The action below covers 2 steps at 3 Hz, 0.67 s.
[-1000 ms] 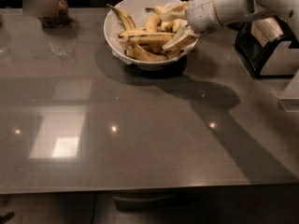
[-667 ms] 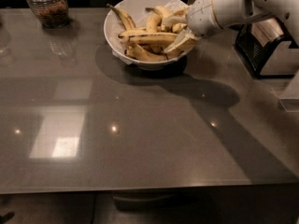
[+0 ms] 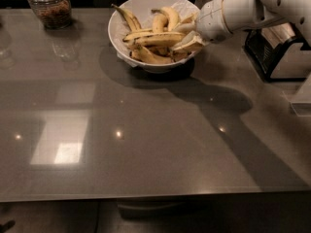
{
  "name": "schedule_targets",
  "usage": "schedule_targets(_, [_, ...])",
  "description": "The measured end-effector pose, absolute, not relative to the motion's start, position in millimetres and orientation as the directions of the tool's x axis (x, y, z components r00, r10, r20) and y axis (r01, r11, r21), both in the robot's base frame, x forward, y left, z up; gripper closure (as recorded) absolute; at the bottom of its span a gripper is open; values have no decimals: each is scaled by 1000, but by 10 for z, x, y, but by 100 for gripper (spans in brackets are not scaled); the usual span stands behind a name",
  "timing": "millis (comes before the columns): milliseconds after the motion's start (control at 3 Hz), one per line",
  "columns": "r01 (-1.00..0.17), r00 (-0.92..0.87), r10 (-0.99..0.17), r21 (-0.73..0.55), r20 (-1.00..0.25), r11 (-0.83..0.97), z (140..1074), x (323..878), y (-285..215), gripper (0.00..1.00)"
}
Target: Pick banana from white bowl
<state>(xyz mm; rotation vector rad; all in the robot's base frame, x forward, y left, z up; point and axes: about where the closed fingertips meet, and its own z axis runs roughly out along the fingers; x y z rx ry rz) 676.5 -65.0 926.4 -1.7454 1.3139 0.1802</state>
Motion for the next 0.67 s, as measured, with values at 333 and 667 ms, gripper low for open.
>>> schedule_targets(333, [-805,427,-685,-593,-590,10,9383,6660,-645,100])
schedule_targets(667, [-798,422,-668,-601,-613,48,9538,6540,-660,100])
